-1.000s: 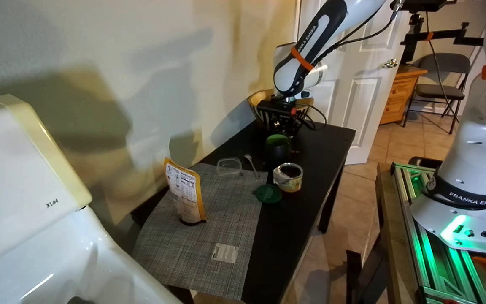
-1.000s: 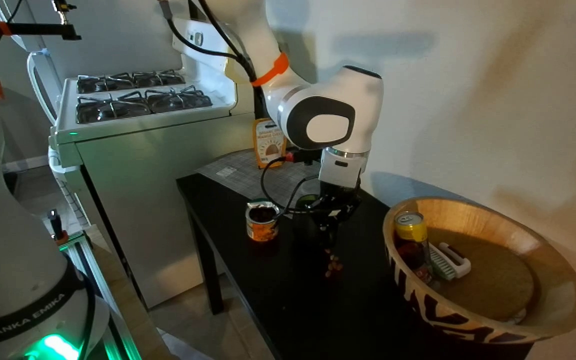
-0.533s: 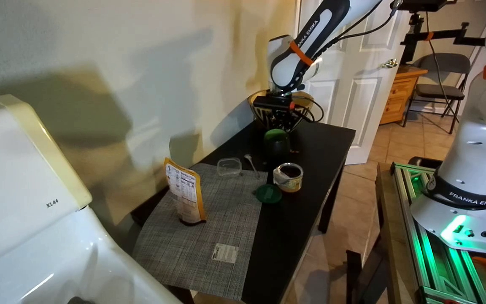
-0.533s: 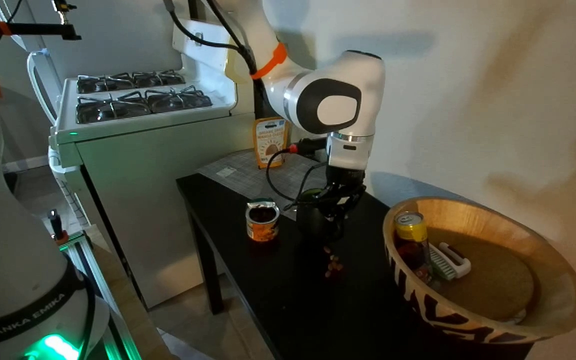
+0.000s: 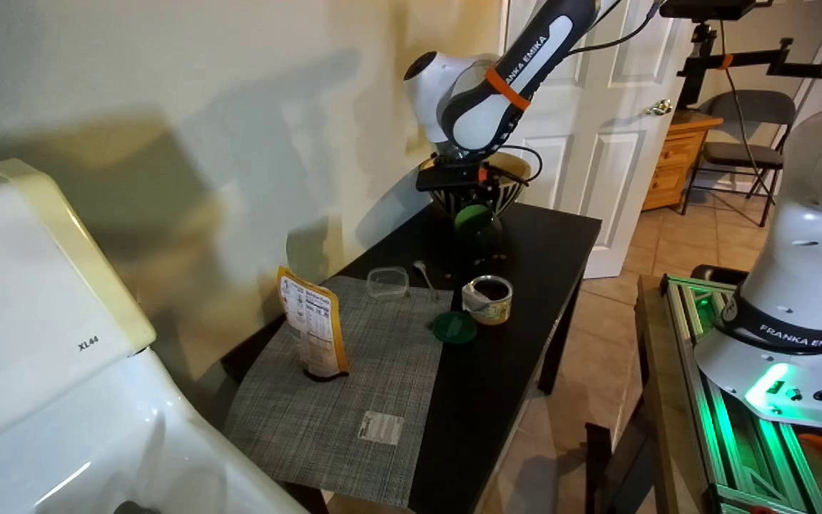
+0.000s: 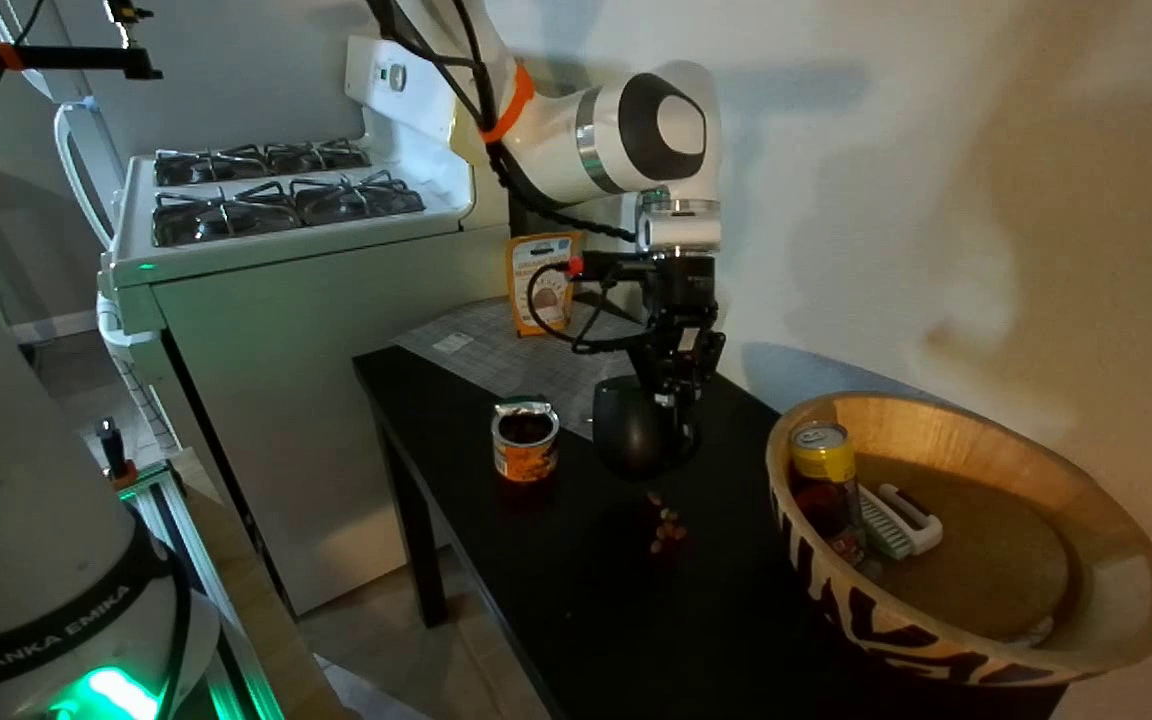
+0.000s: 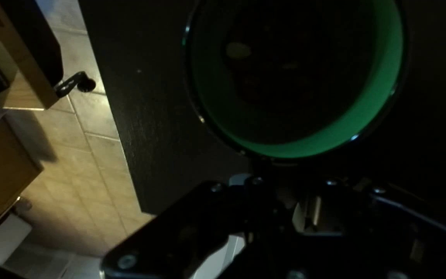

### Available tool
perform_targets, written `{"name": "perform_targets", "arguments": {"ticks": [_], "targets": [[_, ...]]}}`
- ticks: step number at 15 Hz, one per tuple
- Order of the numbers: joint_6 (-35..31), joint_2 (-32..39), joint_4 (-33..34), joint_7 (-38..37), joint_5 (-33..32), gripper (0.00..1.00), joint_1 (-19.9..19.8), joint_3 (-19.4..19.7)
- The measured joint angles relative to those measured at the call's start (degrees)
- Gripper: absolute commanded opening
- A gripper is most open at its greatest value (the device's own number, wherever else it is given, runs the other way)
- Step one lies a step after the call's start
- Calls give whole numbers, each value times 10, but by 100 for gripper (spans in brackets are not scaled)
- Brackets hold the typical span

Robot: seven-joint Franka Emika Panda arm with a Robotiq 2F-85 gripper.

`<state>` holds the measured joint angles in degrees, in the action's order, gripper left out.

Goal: Pour the contents in the black mug into the clear bowl.

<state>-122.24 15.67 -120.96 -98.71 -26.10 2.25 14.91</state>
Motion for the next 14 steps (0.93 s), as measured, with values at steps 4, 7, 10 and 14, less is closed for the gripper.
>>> {"name": "perform_targets", "arguments": {"ticks": [4, 7, 10, 14], "targets": [[70, 1, 17, -60, -77, 5, 25, -29], [72, 7, 19, -61, -73, 22, 24, -54], [72, 9, 19, -59, -72, 5, 21, -57], [77, 12, 18, -63, -98, 5, 23, -61]]}}
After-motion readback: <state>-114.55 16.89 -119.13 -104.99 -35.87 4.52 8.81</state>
